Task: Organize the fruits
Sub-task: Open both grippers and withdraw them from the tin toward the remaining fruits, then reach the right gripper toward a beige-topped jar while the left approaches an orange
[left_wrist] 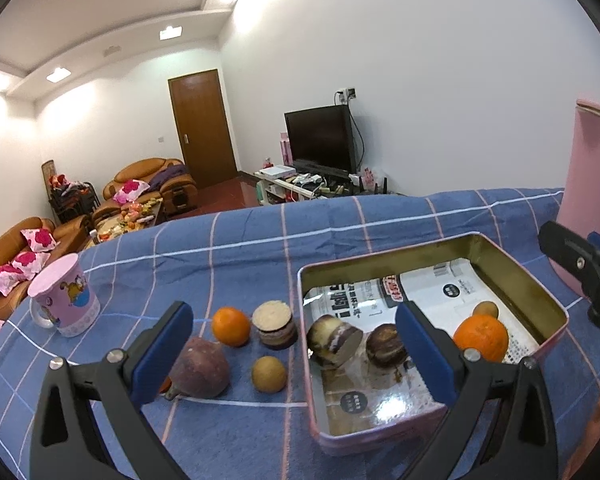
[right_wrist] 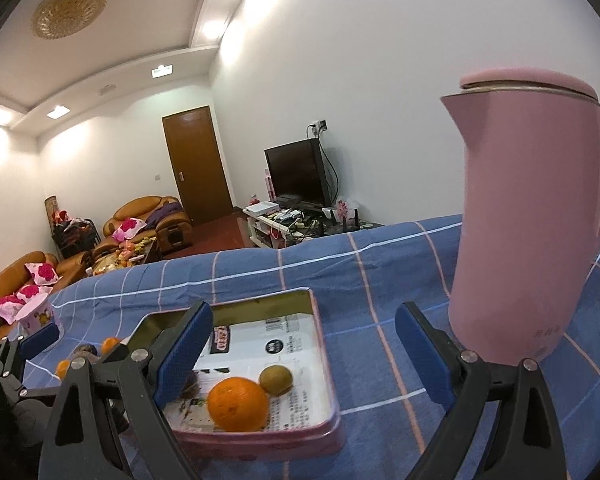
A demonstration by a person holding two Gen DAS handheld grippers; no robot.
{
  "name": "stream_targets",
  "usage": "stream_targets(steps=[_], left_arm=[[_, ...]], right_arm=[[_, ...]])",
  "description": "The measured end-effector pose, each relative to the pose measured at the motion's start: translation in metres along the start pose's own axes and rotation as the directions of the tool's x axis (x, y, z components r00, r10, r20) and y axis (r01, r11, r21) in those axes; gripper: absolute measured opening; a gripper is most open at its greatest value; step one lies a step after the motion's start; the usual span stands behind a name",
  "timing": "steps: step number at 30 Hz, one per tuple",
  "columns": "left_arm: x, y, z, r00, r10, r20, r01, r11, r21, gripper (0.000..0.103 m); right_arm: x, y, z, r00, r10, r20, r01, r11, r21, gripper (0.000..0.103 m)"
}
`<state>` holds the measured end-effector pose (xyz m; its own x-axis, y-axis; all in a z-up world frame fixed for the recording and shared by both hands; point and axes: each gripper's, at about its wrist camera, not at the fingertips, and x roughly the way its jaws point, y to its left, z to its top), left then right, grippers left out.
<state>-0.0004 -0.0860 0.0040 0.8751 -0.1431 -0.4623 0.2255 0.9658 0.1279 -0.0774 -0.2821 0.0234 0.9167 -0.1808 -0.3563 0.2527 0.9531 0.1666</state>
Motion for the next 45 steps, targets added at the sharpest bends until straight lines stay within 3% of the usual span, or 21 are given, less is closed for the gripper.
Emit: stream_targets(steps=[26, 35, 37, 39, 41, 45], left_arm=[[0.011, 0.084, -0.013, 0.998, 0.031, -0.061, -0.034, 0.998, -0.043, 0.103], [0.027, 0.146, -0.014, 0.984, 0.136, -0.115, -0.145, 0.986, -0.083, 0.103], [0.030, 0.158, -0.015, 0.979, 0.162, -0.123, -0.172, 0.982, -0.077, 0.103], [0.033, 0.168, -0.016, 0.973, 0.193, -0.129, -0.202, 0.977, -0.063, 0.103], [0.036, 0.178, -0.016, 0.968, 0.212, -0.136, -0.221, 0.974, -0.054, 0.103], [0.044, 0.199, -0.017, 0.958, 0.222, -0.181, -0.241, 0.966, -0.089, 0.103]], right_arm=[[0.004, 0.086, -0.021, 0.995, 0.079, -0.062, -0.083, 0.994, -0.070, 0.094], [0.011, 0.123, -0.027, 0.985, 0.140, -0.099, -0.155, 0.974, -0.164, 0.092], [0.011, 0.132, -0.029, 0.982, 0.157, -0.109, -0.175, 0.966, -0.190, 0.083], [0.016, 0.143, -0.031, 0.973, 0.179, -0.144, -0.208, 0.952, -0.224, 0.064], [0.024, 0.156, -0.036, 0.960, 0.200, -0.197, -0.248, 0.934, -0.259, 0.054], [0.037, 0.180, -0.043, 0.936, 0.225, -0.271, -0.309, 0.893, -0.327, 0.047]])
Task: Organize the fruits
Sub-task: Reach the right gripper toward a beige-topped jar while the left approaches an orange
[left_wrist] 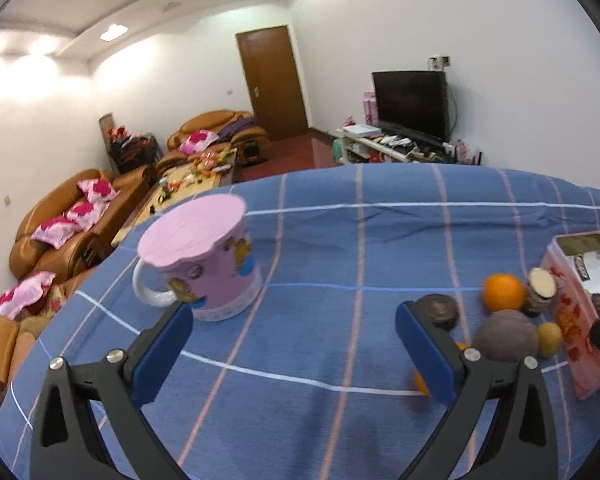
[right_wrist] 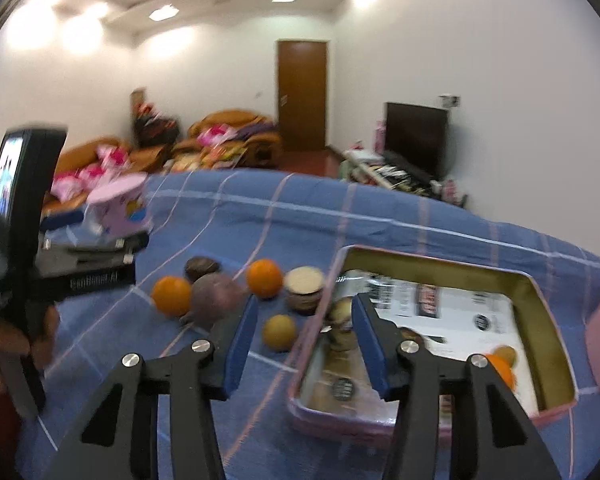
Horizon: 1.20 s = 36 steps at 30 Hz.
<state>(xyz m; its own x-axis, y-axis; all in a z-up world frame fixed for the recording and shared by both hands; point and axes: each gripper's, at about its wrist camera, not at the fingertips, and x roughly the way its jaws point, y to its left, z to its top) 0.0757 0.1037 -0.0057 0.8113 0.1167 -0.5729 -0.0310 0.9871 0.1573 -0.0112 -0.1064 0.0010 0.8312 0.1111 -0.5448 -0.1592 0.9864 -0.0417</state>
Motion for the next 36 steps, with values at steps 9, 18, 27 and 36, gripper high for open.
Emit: stream_targets(steps=[9, 18, 27, 36], left_arm=[[0.007, 0.014, 0.004, 0.999, -0.022, -0.028, 0.020, 0.998, -0.060, 0.103], [-0.001, 0.010, 0.004, 0.999, -0.052, -0.006, 0.051, 0.997, -0.049, 0.103], [-0.003, 0.004, 0.002, 0.998, -0.064, 0.005, 0.064, 0.997, -0.033, 0.103], [-0.002, 0.003, 0.002, 0.998, -0.064, -0.003, 0.064, 0.997, -0.038, 0.103]], right_arm=[[0.047, 0.048, -0.003, 0.982, -0.098, -0.164, 0.041, 0.946, -0.321, 0.039], [0.071, 0.058, -0.002, 0.943, -0.249, -0.221, 0.091, 0.833, -0.546, 0.027], [0.039, 0.027, 0.016, 0.981, -0.097, -0.169, 0.036, 0.942, -0.332, 0.001], [0.017, 0.008, 0.021, 0.987, 0.050, -0.151, -0.084, 0.971, -0.224, 0.002]])
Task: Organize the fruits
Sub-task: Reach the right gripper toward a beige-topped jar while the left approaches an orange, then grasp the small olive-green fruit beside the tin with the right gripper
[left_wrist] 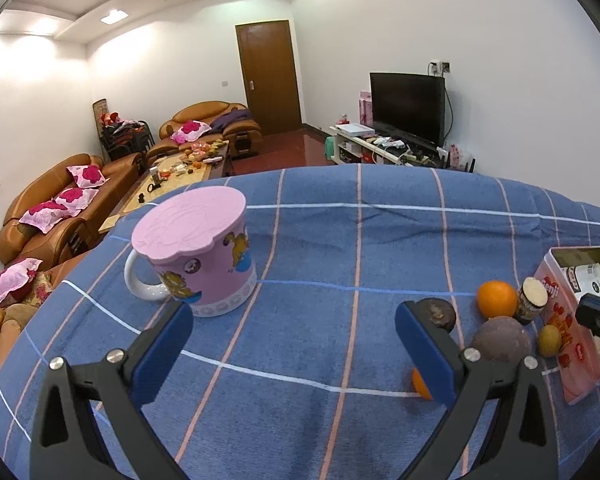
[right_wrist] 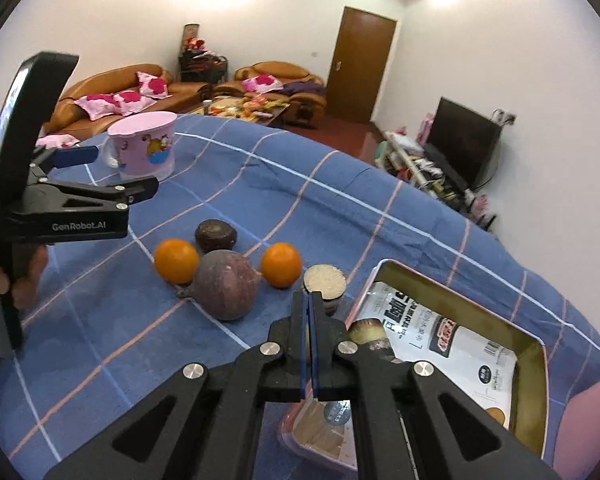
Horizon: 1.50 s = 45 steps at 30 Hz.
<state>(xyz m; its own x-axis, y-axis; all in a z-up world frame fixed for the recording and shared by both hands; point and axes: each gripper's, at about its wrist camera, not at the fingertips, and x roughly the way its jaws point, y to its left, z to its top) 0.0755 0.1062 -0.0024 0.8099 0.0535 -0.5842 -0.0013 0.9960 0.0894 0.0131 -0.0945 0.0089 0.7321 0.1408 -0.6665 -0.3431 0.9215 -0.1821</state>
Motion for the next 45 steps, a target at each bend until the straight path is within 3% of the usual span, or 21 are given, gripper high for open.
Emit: stream_targets(steps=[3, 10, 18, 28, 29, 31, 33, 35, 39, 40, 42, 45], left_arm=[[0.001, 0.000, -0.001, 1.000, -0.001, -0.002, 0.001, 1.000, -0.007, 0.103], [0.001, 0.004, 0.000, 1.000, -0.007, -0.001, 0.007, 1.000, -0.023, 0.103], [0.003, 0.012, 0.002, 1.000, -0.018, -0.011, 0.017, 0.998, -0.063, 0.103], [0.000, 0.015, 0.002, 1.000, -0.030, -0.009, 0.029, 0.997, -0.074, 0.103], [0.000, 0.015, 0.002, 1.000, -0.029, -0.009, 0.028, 0.997, -0.075, 0.103], [-0.001, 0.015, 0.002, 1.000, -0.029, -0.010, 0.028, 0.997, -0.078, 0.103], [-0.001, 0.015, 0.002, 1.000, -0.030, -0.010, 0.029, 0.996, -0.079, 0.103], [0.000, 0.015, 0.002, 0.999, -0.031, -0.011, 0.030, 0.996, -0.083, 0.103], [0.001, 0.015, 0.002, 0.999, -0.038, -0.013, 0.036, 0.995, -0.089, 0.103], [0.001, 0.015, 0.002, 0.999, -0.039, -0.014, 0.038, 0.995, -0.090, 0.103], [0.001, 0.015, 0.002, 0.999, -0.042, -0.016, 0.041, 0.995, -0.090, 0.103], [0.000, 0.016, 0.003, 0.999, -0.048, -0.011, 0.046, 0.995, -0.091, 0.103]], right_arm=[[0.006, 0.001, 0.005, 0.998, 0.031, -0.048, -0.033, 0.999, -0.040, 0.002], [0.037, 0.017, 0.003, 0.975, 0.010, -0.220, -0.052, 0.981, -0.186, 0.002], [0.040, 0.019, 0.012, 0.969, -0.038, -0.244, -0.025, 0.968, -0.251, 0.002], [0.046, 0.012, 0.012, 0.958, 0.009, -0.287, -0.073, 0.974, -0.213, 0.004], [0.047, 0.012, 0.014, 0.955, 0.023, -0.296, -0.087, 0.974, -0.208, 0.006], [0.047, 0.012, 0.015, 0.950, 0.037, -0.310, -0.104, 0.974, -0.200, 0.027], [0.046, 0.015, 0.018, 0.950, 0.054, -0.309, -0.124, 0.969, -0.212, 0.060], [0.047, 0.024, 0.019, 0.950, 0.027, -0.310, -0.112, 0.960, -0.258, 0.068], [0.053, 0.029, 0.018, 0.937, 0.001, -0.350, -0.116, 0.944, -0.309, 0.067], [0.055, 0.031, 0.018, 0.933, -0.006, -0.360, -0.121, 0.937, -0.328, 0.064], [0.060, 0.033, 0.015, 0.921, -0.033, -0.387, -0.120, 0.923, -0.365, 0.047], [0.068, 0.032, 0.016, 0.900, -0.059, -0.433, -0.125, 0.915, -0.384, 0.046]])
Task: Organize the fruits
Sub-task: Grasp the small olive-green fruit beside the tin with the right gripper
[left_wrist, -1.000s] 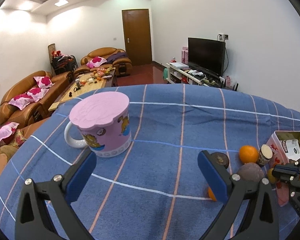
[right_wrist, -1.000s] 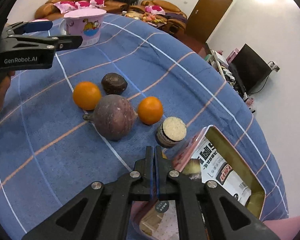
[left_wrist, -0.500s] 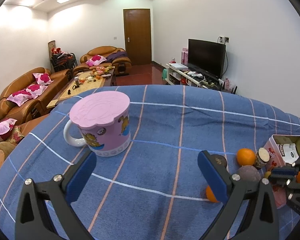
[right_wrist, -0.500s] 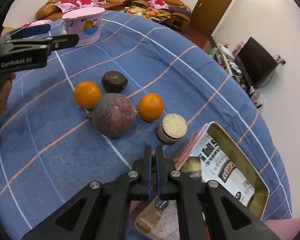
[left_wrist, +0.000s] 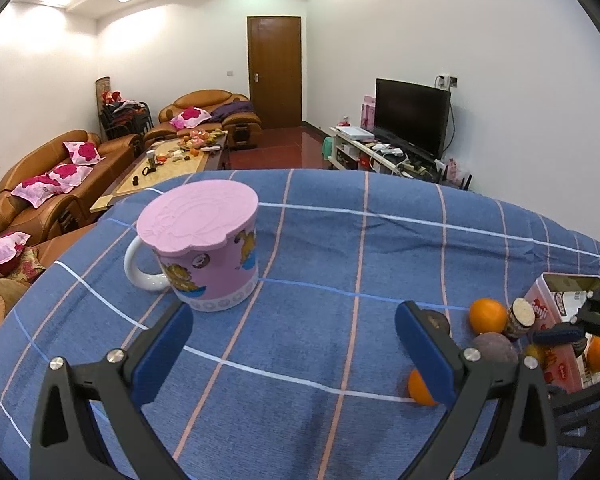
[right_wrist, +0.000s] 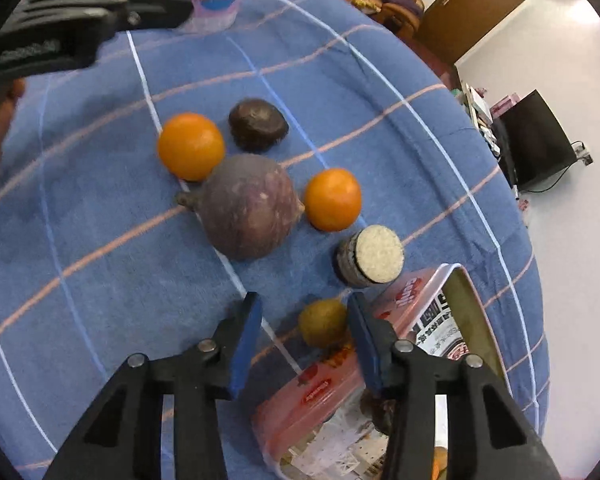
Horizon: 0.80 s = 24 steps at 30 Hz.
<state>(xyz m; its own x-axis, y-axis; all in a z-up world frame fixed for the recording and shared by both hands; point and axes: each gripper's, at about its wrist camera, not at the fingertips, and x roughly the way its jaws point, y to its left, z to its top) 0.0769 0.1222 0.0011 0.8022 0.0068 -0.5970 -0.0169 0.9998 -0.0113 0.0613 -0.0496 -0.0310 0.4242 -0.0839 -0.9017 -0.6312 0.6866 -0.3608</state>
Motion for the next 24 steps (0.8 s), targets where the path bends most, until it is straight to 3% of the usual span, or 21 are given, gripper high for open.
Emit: stream_targets(steps=[7, 9, 12, 15, 18, 20, 22, 24], left_arm=[[-0.001, 0.000, 0.000, 1.000, -0.017, -0.002, 0.017, 1.000, -0.007, 0.103], [-0.001, 0.001, 0.001, 1.000, -0.019, -0.003, 0.019, 1.000, -0.010, 0.103], [-0.002, 0.002, 0.001, 1.000, -0.026, -0.001, 0.026, 1.000, -0.018, 0.103], [-0.004, 0.002, 0.000, 0.999, -0.038, 0.010, 0.038, 0.999, -0.018, 0.103], [-0.006, -0.003, 0.000, 0.999, -0.043, 0.026, 0.043, 0.999, -0.002, 0.103], [-0.008, -0.008, -0.001, 0.997, -0.062, 0.042, 0.061, 0.998, 0.014, 0.103], [-0.010, -0.015, -0.002, 0.994, -0.093, 0.053, 0.091, 0.995, 0.033, 0.103], [-0.013, -0.024, -0.003, 0.990, -0.127, 0.064, 0.122, 0.990, 0.066, 0.103]], right_arm=[[0.008, -0.020, 0.014, 0.989, 0.105, -0.107, -0.104, 0.994, 0.015, 0.045], [0.008, -0.028, 0.015, 0.983, 0.135, -0.121, -0.128, 0.990, 0.063, 0.038], [0.003, -0.027, 0.010, 0.986, 0.117, -0.121, -0.109, 0.992, 0.070, 0.030], [-0.009, -0.031, 0.001, 0.990, 0.135, -0.037, -0.129, 0.981, 0.145, 0.030], [-0.032, -0.034, -0.012, 0.984, 0.138, 0.117, -0.162, 0.960, 0.229, 0.030], [-0.050, -0.039, -0.026, 0.960, 0.130, 0.246, -0.207, 0.924, 0.320, 0.030], [-0.067, -0.042, -0.043, 0.930, 0.071, 0.361, -0.225, 0.887, 0.404, 0.030], [-0.080, -0.038, -0.063, 0.884, 0.022, 0.467, -0.274, 0.834, 0.479, 0.030]])
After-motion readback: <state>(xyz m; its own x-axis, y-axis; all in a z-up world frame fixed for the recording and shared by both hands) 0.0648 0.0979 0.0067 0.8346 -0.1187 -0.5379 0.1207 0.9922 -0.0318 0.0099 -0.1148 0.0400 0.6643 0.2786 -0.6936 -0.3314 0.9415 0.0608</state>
